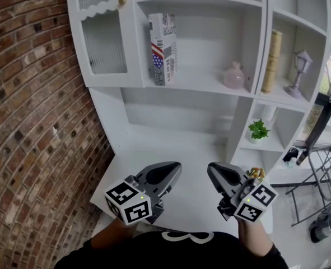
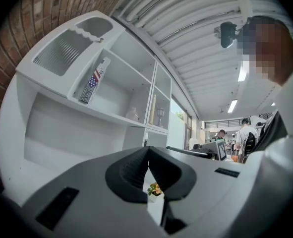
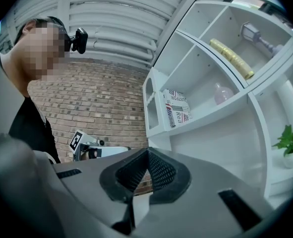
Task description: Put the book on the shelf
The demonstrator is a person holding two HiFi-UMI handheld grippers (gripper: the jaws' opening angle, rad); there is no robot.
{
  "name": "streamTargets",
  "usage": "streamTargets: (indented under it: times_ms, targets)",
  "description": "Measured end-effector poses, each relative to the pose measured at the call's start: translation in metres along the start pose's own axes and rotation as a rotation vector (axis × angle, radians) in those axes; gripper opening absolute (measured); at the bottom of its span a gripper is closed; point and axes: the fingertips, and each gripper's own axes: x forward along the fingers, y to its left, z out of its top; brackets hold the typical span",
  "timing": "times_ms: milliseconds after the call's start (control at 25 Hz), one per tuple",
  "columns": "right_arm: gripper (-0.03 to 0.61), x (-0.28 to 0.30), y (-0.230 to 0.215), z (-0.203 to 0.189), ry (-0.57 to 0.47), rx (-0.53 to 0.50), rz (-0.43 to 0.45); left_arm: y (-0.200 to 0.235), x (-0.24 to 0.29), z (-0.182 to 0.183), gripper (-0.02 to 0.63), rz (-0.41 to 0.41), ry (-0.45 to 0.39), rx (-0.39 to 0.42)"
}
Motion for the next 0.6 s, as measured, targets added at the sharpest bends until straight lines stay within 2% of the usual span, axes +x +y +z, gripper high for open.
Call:
streamTargets:
  times_ms: [200,600]
  targets:
    - [0.005,-0.001,0.008,-0.002,-0.010,-0.027,0.015,0.003,-0.001,-0.008,0.003,-0.005,0.004,-0.073]
    - [0.006,-0.001,0.003,-0.017,0.020,-0.014,-0.005,0.009,0.000,-0.021,0.003,0.024,0.036,-0.049]
